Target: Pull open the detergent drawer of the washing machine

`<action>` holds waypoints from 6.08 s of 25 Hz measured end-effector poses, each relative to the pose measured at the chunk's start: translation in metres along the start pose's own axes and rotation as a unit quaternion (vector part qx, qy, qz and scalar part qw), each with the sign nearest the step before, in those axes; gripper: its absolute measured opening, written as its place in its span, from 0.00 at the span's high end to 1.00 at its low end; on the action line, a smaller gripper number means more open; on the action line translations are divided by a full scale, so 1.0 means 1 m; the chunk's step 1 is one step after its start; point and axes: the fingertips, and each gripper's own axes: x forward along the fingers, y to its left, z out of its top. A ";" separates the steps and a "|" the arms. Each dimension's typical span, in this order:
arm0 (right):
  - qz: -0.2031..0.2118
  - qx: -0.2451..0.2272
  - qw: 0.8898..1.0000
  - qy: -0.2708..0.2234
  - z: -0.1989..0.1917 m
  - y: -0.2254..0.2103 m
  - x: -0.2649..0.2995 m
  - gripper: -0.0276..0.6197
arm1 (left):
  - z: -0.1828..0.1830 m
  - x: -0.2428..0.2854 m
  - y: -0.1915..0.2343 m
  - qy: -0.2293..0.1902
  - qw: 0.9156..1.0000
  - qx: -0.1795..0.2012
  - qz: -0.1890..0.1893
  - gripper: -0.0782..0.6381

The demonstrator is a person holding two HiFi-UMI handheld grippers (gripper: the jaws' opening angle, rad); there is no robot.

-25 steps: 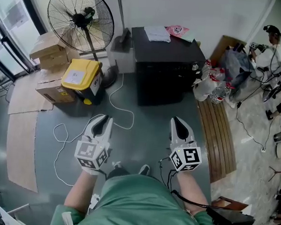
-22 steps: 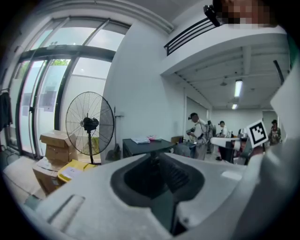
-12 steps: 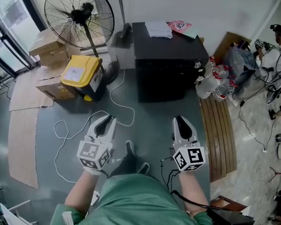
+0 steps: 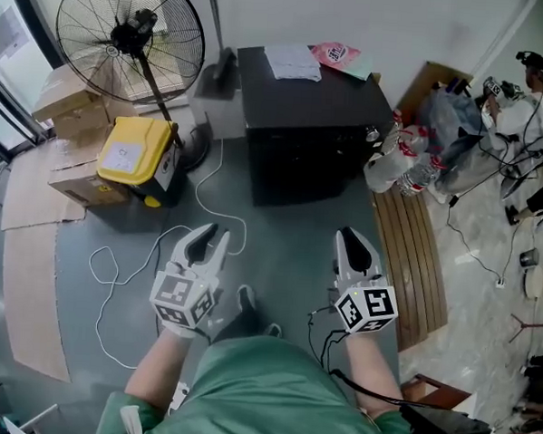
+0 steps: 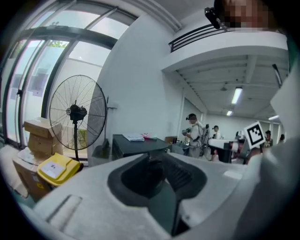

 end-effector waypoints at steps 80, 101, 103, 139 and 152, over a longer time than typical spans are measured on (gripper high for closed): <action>-0.025 0.051 0.991 0.125 -0.043 -0.198 0.242 0.90 | -0.184 0.464 0.189 0.128 0.943 -0.275 -0.140 0.52; -0.015 0.094 0.988 0.123 -0.067 -0.171 0.227 0.90 | -0.176 0.495 0.193 0.053 0.903 -0.380 -0.194 0.48; -0.010 0.101 0.987 0.128 -0.072 -0.167 0.228 0.90 | -0.175 0.496 0.195 0.039 0.894 -0.400 -0.198 0.48; 0.059 0.129 0.981 0.130 -0.079 -0.163 0.233 0.90 | -0.198 0.451 0.132 0.089 0.901 -0.379 -0.193 0.52; 0.080 0.128 0.978 0.142 -0.083 -0.157 0.230 0.90 | -0.186 0.449 0.140 0.042 0.887 -0.423 -0.180 0.51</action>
